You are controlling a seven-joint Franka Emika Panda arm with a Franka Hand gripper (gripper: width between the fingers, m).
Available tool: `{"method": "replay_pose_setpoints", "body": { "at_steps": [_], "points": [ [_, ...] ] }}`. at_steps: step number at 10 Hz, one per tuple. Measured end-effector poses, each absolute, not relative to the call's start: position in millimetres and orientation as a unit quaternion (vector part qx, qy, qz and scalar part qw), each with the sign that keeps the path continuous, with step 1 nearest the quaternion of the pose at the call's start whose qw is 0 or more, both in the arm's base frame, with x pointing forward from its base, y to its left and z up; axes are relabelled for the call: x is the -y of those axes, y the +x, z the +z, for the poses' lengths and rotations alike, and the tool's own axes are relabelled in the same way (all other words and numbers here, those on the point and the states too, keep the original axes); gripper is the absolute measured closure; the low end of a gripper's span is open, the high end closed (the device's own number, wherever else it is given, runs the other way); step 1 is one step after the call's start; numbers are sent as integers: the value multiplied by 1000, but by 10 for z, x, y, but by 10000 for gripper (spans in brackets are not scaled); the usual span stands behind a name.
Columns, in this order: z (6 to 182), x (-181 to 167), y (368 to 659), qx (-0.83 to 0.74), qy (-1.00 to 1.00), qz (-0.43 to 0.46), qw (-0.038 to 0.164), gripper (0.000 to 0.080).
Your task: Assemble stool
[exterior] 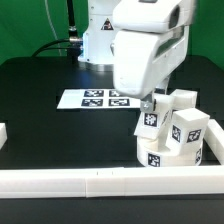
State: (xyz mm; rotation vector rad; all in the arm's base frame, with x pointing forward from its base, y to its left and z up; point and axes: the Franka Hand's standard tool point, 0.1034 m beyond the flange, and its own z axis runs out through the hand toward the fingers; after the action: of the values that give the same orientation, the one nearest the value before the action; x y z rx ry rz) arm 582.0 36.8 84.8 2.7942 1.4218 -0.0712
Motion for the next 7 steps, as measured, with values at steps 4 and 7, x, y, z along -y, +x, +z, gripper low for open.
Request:
{"method": "replay_pose_setpoints", "body": {
  "at_steps": [4, 7],
  "points": [
    [848, -374, 5797, -292, 956, -35, -1, 462],
    [852, -381, 5800, -212, 977, -33, 1, 462]
  ]
}}
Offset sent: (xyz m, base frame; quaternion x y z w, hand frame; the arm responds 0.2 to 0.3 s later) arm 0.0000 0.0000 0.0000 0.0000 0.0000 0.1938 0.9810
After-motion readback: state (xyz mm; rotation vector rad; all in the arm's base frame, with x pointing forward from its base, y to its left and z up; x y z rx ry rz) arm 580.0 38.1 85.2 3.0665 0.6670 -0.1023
